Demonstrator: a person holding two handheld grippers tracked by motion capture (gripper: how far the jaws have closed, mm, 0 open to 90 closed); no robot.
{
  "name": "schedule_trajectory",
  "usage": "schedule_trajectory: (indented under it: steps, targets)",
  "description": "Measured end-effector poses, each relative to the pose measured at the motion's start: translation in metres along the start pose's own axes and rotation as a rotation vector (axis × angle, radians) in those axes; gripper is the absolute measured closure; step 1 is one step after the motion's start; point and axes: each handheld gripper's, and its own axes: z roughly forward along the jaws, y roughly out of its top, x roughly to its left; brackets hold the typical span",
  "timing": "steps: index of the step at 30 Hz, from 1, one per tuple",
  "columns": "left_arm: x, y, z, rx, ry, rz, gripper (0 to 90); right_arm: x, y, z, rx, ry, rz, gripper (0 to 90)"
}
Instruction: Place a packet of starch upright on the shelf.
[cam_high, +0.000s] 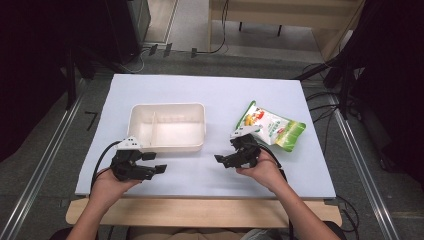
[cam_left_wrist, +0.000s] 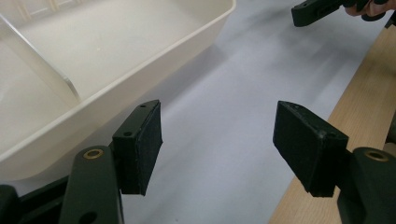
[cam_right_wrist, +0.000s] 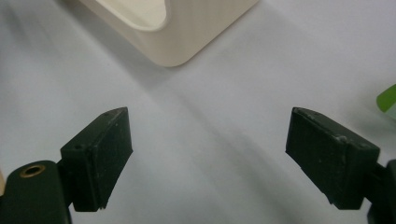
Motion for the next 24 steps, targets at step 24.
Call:
schedule_trajectory:
  steps: [24]
  targets:
    - [-0.0033,0.0018,0.0026,-0.006,-0.009,0.017,33.8,-0.0031,-0.0011,-0.0050,0.000,0.038,-0.032,21.9]
